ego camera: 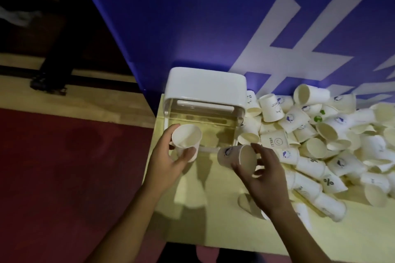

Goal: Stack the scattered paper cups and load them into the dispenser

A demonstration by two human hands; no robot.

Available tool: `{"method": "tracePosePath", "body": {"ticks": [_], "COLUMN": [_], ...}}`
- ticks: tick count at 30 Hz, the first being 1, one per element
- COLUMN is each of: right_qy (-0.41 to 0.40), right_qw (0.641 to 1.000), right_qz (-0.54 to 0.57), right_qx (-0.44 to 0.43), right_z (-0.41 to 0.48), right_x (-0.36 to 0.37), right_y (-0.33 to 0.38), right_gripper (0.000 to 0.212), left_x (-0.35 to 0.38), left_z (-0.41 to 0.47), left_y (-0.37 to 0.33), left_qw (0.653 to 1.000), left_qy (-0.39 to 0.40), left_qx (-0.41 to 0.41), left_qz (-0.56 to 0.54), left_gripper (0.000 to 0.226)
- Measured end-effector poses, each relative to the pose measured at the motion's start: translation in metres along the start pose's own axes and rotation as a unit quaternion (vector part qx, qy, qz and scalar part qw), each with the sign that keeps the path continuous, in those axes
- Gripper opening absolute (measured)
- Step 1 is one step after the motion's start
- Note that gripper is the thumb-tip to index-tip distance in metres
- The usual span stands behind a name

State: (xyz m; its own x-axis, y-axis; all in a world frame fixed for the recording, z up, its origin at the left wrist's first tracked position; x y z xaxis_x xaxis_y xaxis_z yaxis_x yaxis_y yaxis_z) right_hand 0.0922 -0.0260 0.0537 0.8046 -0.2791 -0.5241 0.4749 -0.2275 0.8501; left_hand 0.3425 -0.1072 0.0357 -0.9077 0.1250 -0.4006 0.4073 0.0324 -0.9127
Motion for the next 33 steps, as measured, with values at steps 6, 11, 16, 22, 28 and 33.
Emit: {"method": "tracePosePath", "body": {"ticks": [6, 11, 16, 22, 28, 33], "right_qy": [-0.007, -0.013, 0.002, 0.024, 0.024, 0.048], "right_qw": [1.0, 0.999, 0.999, 0.999, 0.999, 0.997], "right_qz": [-0.012, -0.029, -0.03, -0.028, -0.015, -0.024], "right_qx": [0.021, 0.02, 0.013, -0.007, -0.026, -0.05], "right_z": [0.007, 0.023, 0.037, 0.046, 0.051, 0.063], "right_x": [0.029, 0.047, 0.066, 0.086, 0.107, 0.135], "right_y": [-0.002, -0.005, -0.002, 0.002, 0.019, 0.027], "right_gripper": [0.066, 0.068, 0.068, 0.07, 0.072, 0.075], "left_x": [0.003, 0.014, 0.018, 0.022, 0.024, 0.001], "left_z": [0.031, 0.051, 0.067, 0.087, 0.088, 0.072], "left_y": [0.019, 0.053, 0.085, 0.091, 0.093, 0.087], "left_qw": [1.0, 0.997, 0.98, 0.948, 0.946, 0.981], "left_qy": [-0.01, 0.023, 0.081, 0.122, 0.157, 0.105], "left_qx": [0.02, -0.011, -0.034, -0.021, -0.041, -0.027], "left_qz": [0.005, 0.07, 0.179, 0.294, 0.28, 0.159], "left_gripper": [0.061, 0.069, 0.083, 0.075, 0.111, 0.067]}}
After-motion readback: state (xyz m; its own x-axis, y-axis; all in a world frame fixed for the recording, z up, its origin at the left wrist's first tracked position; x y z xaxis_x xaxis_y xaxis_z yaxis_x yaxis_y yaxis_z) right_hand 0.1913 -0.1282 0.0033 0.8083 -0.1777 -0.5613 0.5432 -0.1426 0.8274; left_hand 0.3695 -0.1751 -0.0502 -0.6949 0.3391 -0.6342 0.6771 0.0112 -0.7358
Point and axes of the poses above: each hand's wrist, its own z-axis towards the middle knuckle, its own x-axis out of the palm, y = z × x, the point moved 1 cm from there along z, towards the middle knuckle, and after that the axes turned 5 degrees about z, right-handed, at the moved point
